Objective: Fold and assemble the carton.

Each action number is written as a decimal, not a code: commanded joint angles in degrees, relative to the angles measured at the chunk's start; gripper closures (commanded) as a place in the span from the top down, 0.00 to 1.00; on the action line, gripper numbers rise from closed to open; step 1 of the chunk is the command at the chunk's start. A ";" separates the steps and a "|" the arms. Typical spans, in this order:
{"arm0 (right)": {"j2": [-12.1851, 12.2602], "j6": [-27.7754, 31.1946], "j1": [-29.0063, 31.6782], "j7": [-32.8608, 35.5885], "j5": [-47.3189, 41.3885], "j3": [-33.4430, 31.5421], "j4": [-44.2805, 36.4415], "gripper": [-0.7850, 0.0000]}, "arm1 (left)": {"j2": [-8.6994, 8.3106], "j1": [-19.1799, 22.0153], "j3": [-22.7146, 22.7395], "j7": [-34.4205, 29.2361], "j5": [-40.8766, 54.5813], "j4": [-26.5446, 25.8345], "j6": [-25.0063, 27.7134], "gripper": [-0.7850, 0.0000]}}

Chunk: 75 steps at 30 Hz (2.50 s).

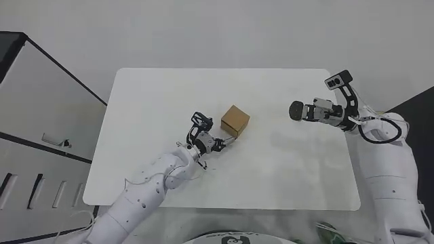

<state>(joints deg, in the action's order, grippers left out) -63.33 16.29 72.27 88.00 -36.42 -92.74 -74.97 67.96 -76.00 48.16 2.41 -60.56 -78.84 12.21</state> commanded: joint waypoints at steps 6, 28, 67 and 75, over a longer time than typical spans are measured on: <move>0.00 0.00 0.00 0.00 0.00 0.00 0.00 1.00 | 0.15 -0.16 -0.36 -0.28 -0.77 -0.02 -0.68 1.00; 0.00 0.00 0.00 0.00 0.00 0.00 0.00 1.00 | 4.13 3.15 -6.53 8.64 -6.49 6.61 -10.32 1.00; 0.00 0.00 0.00 0.00 0.00 0.00 0.00 1.00 | 10.62 7.98 -8.15 15.79 -4.24 19.30 -10.65 0.00; 0.00 0.00 0.00 0.00 0.00 0.00 0.00 1.00 | 9.28 6.04 -4.82 15.26 -7.22 13.78 -8.43 0.00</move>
<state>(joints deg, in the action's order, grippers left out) -63.33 16.29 72.27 88.00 -36.42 -92.74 -74.97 77.63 -69.38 42.53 18.00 -67.48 -63.46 2.97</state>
